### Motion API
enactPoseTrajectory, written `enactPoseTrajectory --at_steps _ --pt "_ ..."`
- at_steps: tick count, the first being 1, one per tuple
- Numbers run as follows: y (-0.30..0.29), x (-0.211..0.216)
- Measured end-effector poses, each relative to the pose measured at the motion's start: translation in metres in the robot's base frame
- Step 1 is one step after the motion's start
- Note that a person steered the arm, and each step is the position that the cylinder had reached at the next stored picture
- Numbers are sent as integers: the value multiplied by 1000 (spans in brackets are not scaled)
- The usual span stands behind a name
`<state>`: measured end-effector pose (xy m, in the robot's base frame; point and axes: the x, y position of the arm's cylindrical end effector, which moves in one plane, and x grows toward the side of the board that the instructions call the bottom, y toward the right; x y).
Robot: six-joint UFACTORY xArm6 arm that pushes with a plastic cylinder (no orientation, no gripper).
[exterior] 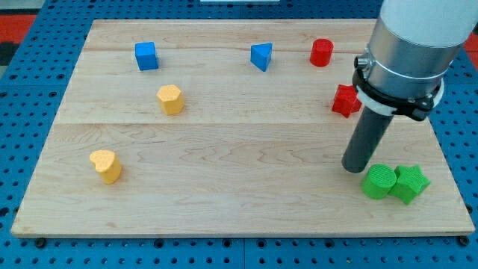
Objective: Place your arm right to the center of the board
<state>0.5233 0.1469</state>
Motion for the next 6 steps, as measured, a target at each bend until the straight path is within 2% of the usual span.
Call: enactPoseTrajectory --at_steps 1,2,3,4,6 --pt "-58 -30" --pt "-87 -65" --pt "-94 -109" --pt "-92 -127" --pt "-84 -78"
